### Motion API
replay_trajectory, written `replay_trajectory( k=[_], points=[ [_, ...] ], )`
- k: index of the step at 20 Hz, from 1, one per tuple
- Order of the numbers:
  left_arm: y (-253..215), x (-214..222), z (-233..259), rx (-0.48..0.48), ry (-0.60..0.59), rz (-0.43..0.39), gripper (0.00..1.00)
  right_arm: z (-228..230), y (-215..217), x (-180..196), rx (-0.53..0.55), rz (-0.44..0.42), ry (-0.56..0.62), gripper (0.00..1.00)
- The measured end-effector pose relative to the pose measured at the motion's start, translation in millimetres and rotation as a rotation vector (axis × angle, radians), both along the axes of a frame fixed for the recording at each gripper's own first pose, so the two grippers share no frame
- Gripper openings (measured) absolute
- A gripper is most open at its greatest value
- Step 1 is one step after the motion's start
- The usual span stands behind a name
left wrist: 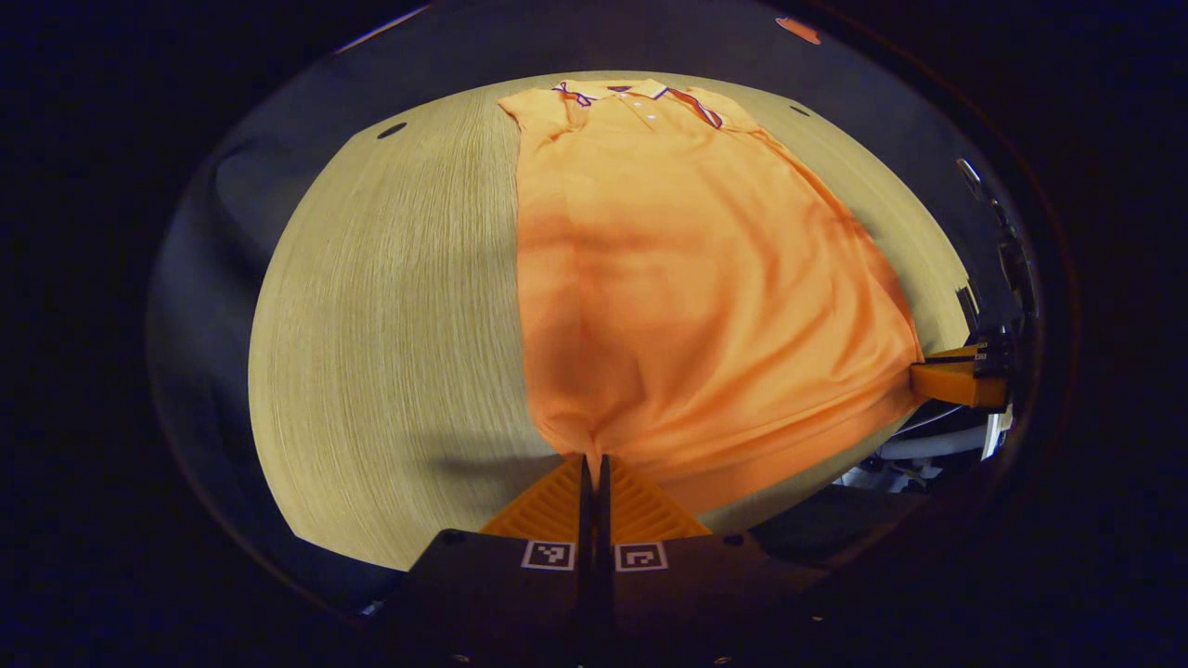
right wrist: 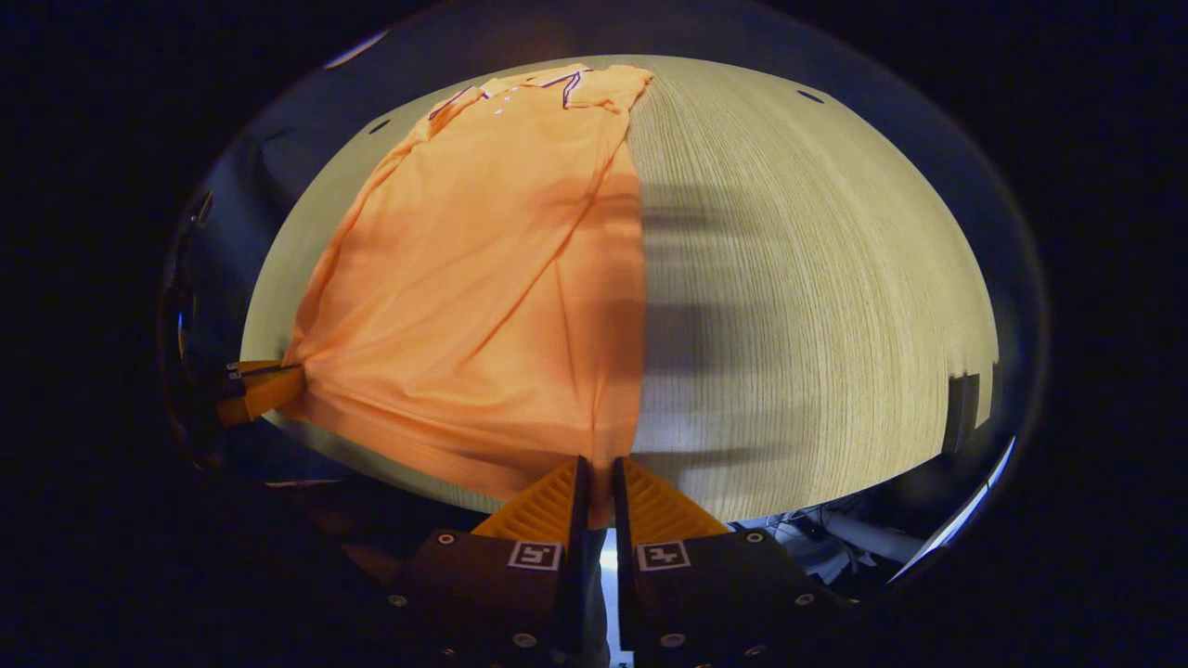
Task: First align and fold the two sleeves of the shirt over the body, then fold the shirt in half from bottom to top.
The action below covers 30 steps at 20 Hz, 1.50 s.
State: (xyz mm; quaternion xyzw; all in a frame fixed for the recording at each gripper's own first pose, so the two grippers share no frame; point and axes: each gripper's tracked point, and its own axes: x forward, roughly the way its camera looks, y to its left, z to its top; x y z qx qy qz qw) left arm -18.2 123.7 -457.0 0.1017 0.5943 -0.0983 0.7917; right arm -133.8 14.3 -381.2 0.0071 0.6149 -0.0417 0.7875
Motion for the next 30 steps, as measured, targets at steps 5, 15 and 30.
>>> replay_trajectory(
  k=[5, 15, 30],
  points=[
    [-1.4, 1.0, 0.0, -0.027, 0.016, -0.009, 0.01, 1.4, 7.5, 2.6, -0.013, 0.025, -0.008, 0.05],
    [-15.4, 33.2, 32.7, -0.150, -0.065, 0.048, 0.01, 32.6, 15.7, 42.2, 0.119, -0.065, -0.139, 0.05],
    [-39.0, 105.3, 118.5, -0.150, -0.325, 0.075, 0.01, 116.6, 10.0, 132.8, 0.237, 0.047, -0.415, 0.04]
  ],
)
